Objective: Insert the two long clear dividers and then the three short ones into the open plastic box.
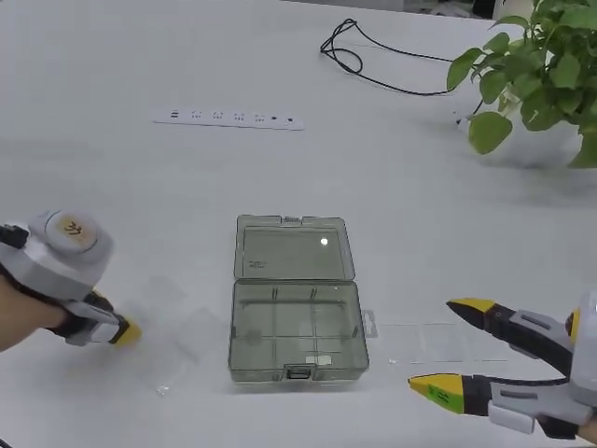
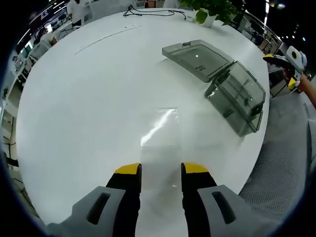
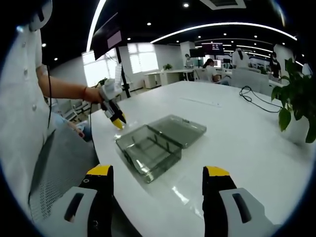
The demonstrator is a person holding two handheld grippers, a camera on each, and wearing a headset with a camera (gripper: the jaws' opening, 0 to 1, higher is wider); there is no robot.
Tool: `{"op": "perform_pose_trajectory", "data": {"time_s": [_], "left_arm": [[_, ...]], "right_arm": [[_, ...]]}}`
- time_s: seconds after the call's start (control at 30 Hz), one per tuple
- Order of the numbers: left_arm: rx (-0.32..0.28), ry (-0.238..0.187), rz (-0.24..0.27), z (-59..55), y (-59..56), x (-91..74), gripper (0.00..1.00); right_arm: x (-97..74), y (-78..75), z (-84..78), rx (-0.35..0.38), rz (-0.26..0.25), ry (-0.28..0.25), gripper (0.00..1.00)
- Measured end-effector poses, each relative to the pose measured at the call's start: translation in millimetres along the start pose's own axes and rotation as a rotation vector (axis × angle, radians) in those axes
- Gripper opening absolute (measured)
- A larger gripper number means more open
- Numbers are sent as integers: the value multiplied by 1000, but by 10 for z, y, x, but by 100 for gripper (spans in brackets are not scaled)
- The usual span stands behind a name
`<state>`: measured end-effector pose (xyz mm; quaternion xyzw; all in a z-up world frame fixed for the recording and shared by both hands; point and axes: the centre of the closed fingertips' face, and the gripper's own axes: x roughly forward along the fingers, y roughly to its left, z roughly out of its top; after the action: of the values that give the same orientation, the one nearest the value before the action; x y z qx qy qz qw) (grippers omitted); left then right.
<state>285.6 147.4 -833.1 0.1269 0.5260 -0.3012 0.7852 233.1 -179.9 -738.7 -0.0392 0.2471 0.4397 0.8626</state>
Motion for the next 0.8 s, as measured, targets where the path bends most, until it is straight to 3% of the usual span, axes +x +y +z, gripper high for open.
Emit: {"op": "perform_pose_trajectory", "data": {"time_s": [0.37, 0.67, 0.8], "left_arm": [[-77, -146, -34, 184, -192, -203, 30], [-147, -319, -97, 502, -481, -442, 30], [-161, -372, -121, 616, -608, -522, 30]], "right_arm": [[89, 93, 248, -12, 32, -35, 70], [156, 156, 557, 15, 42, -96, 64], [201, 196, 654, 30, 46, -109, 62]]}}
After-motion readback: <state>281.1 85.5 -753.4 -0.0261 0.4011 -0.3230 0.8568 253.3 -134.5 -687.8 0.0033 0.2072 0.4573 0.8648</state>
